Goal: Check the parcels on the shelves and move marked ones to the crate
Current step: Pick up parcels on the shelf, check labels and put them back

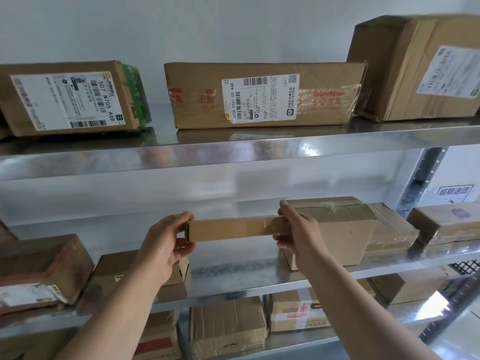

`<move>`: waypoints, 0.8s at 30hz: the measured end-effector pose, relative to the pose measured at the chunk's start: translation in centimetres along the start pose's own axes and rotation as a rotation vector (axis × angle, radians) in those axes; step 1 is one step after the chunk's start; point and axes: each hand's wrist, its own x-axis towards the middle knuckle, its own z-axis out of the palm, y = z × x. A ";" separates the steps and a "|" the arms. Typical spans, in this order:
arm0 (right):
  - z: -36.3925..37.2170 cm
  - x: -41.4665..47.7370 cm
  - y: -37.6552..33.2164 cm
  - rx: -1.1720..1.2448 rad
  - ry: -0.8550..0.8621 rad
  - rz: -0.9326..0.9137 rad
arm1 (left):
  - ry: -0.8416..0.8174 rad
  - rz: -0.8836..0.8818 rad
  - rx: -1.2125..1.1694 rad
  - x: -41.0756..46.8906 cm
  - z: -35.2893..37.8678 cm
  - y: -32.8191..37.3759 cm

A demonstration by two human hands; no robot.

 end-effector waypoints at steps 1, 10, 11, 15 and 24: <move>0.1 -0.1 -0.1 -0.006 0.006 0.003 | -0.035 -0.028 -0.031 -0.1 -0.2 0.1; 0.7 0.7 1.4 -0.562 0.039 -0.254 | 0.006 -0.061 -0.067 0.1 0.2 0.5; 0.9 0.6 1.4 -0.625 0.016 -0.315 | 0.025 -0.047 -0.056 0.1 0.4 0.5; 1.5 -0.8 0.8 -0.828 -0.161 -0.384 | 0.063 0.014 -0.041 -0.1 0.9 0.9; 4.3 -3.7 0.9 -0.990 -0.222 -0.841 | 0.042 0.205 0.099 -2.2 4.0 0.9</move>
